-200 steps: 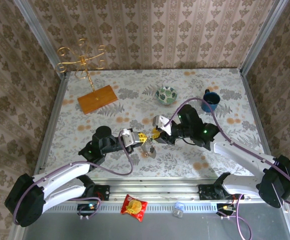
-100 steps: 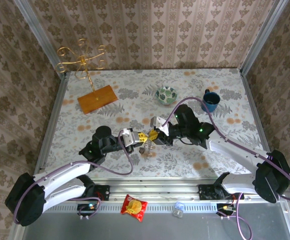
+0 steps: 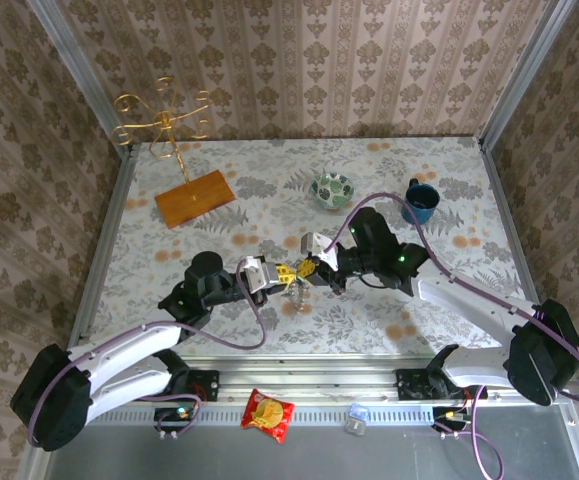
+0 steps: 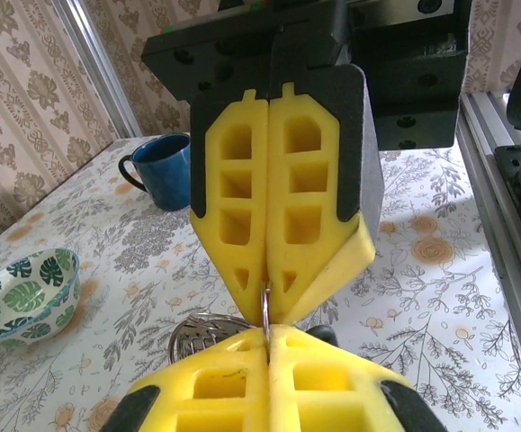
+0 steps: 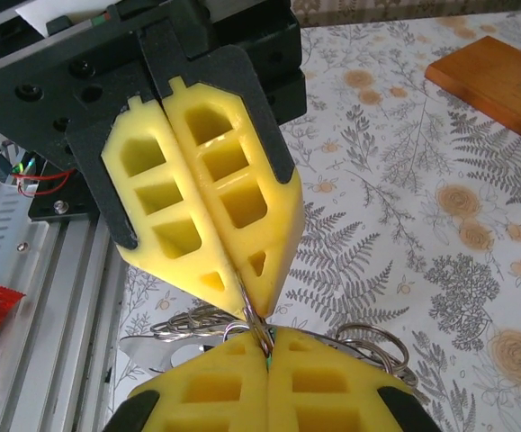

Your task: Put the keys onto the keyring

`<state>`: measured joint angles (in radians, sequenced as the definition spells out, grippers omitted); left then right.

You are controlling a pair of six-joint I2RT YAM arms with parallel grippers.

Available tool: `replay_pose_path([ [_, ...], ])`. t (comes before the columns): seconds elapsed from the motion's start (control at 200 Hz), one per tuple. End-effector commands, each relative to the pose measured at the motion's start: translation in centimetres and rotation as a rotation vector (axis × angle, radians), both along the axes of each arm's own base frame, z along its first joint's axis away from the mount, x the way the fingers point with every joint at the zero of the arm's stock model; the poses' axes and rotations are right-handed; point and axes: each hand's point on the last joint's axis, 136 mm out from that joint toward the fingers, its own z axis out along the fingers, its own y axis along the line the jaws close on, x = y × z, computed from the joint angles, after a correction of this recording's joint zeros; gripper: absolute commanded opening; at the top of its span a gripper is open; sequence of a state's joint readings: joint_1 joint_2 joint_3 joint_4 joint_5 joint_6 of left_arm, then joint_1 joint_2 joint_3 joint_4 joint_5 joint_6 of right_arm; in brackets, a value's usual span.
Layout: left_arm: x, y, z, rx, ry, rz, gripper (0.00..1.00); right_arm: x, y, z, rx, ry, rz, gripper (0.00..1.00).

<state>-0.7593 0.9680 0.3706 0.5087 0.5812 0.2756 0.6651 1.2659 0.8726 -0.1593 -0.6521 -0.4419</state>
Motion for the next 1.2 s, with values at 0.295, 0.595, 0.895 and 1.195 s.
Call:
replay_pose_path([
  [0.295,0.5,-0.2,0.0,0.110,-0.022,0.004,0.13,-0.9,0.1,-0.3,-0.226,-0.074,0.113,0.00],
  [0.595,0.4,-0.2,-0.1,0.119,-0.019,-0.005,0.00,-0.3,-0.3,0.9,-0.124,-0.069,0.029,0.28],
  [0.895,0.2,-0.4,0.7,0.045,-0.018,-0.007,0.00,-0.3,-0.8,-0.7,-0.078,0.004,-0.030,0.34],
  [1.195,0.4,-0.4,1.0,0.016,-0.002,0.005,0.00,-0.5,-0.2,-1.5,-0.078,0.062,-0.012,0.32],
])
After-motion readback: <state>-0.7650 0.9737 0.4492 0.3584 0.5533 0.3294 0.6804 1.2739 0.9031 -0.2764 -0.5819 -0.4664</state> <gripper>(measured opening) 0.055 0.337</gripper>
